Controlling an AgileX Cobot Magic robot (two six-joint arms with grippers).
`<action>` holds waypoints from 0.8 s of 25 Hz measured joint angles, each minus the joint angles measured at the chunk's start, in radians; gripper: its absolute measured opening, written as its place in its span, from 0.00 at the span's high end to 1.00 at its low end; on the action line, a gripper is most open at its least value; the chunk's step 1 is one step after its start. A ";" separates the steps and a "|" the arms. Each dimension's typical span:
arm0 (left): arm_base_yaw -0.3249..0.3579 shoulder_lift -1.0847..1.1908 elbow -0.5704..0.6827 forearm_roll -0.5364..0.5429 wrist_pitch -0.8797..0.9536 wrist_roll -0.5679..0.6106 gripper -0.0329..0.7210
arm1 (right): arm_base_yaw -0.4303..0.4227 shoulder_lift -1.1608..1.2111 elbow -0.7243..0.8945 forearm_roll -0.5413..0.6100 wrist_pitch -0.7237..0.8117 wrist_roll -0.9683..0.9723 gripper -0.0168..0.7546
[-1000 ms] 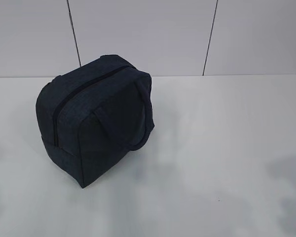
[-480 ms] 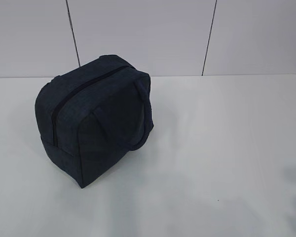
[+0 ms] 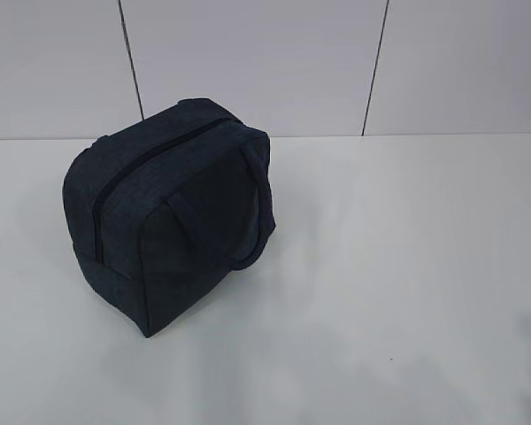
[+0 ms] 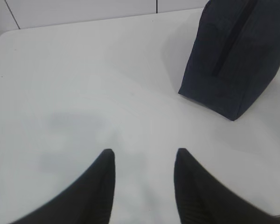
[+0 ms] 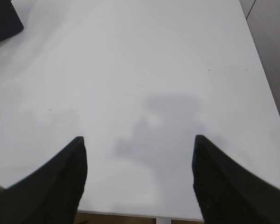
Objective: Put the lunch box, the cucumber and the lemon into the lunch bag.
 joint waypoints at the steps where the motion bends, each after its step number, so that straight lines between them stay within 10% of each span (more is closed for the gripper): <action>1: 0.000 0.000 0.000 0.000 0.001 0.000 0.55 | 0.000 0.000 0.000 0.000 0.000 0.000 0.28; 20: 0.000 0.000 0.000 0.000 0.002 0.000 0.55 | 0.000 -0.002 0.000 0.000 0.002 0.000 0.28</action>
